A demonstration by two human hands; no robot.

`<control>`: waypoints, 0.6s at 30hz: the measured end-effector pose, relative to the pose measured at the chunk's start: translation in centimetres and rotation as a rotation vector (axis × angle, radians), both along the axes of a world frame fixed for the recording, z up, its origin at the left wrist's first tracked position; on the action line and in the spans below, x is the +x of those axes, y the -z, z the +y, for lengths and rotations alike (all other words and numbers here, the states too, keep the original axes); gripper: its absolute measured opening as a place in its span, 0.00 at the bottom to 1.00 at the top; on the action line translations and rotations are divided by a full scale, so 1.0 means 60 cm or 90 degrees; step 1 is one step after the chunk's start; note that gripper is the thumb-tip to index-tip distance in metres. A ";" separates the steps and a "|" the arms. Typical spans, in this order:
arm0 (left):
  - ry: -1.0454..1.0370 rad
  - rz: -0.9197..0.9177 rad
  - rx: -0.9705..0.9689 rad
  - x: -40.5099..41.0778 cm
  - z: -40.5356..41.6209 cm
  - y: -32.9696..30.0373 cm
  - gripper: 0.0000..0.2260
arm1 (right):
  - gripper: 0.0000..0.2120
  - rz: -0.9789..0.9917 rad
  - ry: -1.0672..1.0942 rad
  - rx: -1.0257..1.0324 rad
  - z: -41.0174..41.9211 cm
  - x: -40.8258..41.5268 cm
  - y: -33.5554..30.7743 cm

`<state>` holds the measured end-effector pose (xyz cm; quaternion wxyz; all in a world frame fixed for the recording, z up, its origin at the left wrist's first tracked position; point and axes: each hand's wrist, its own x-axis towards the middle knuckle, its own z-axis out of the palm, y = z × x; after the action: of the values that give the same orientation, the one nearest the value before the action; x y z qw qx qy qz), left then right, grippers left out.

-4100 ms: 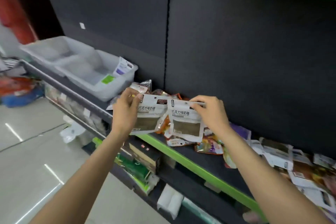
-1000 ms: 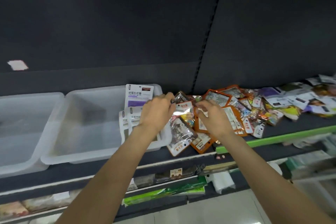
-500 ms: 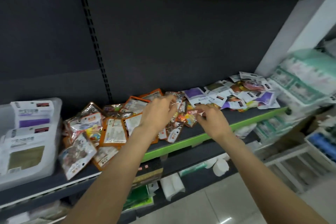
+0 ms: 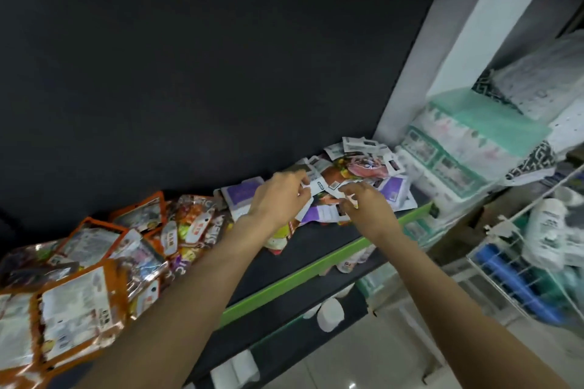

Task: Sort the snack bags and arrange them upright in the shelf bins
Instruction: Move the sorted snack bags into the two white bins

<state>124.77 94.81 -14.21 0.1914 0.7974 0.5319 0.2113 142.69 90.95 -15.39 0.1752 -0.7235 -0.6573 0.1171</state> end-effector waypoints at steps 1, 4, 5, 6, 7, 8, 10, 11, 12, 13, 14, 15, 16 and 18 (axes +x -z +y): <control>0.006 0.009 -0.004 0.022 0.016 0.002 0.10 | 0.15 0.000 0.008 0.003 0.017 0.022 0.003; 0.011 0.036 -0.024 0.075 0.064 0.013 0.11 | 0.15 0.012 0.013 -0.002 0.067 0.085 0.015; 0.011 0.041 -0.038 0.089 0.080 0.019 0.12 | 0.16 0.022 0.012 -0.004 0.083 0.103 0.019; 0.013 0.042 -0.057 0.102 0.094 0.027 0.12 | 0.16 0.034 0.013 -0.009 0.100 0.121 0.023; 0.015 0.045 -0.082 0.114 0.107 0.038 0.13 | 0.17 0.046 0.010 -0.010 0.118 0.137 0.029; 0.018 0.053 -0.108 0.124 0.118 0.050 0.14 | 0.17 0.052 0.002 -0.010 0.138 0.154 0.036; 0.012 0.093 -0.155 0.140 0.139 0.074 0.19 | 0.19 0.046 -0.018 -0.021 0.179 0.183 0.050; -0.006 0.116 -0.170 0.145 0.148 0.086 0.22 | 0.20 0.041 -0.029 -0.036 0.198 0.196 0.056; -0.028 0.130 -0.182 0.149 0.157 0.098 0.25 | 0.22 0.045 -0.045 -0.054 0.217 0.207 0.063; -0.053 0.134 -0.196 0.152 0.163 0.109 0.28 | 0.25 0.045 -0.070 -0.077 0.234 0.217 0.070; -0.075 0.128 -0.213 0.155 0.168 0.122 0.32 | 0.27 0.033 -0.099 -0.105 0.250 0.226 0.079; -0.090 0.115 -0.236 0.159 0.170 0.132 0.35 | 0.28 0.003 -0.127 -0.134 0.264 0.234 0.087; -0.098 0.099 -0.257 0.164 0.170 0.141 0.37 | 0.29 -0.032 -0.153 -0.152 0.274 0.241 0.096; -0.111 0.091 -0.273 0.173 0.168 0.159 0.39 | 0.27 -0.077 -0.187 -0.138 0.284 0.253 0.116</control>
<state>135.12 104.90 -23.76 0.2996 0.7024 0.6436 0.0521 157.86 108.02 -22.37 0.0373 -0.6402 -0.7488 0.1677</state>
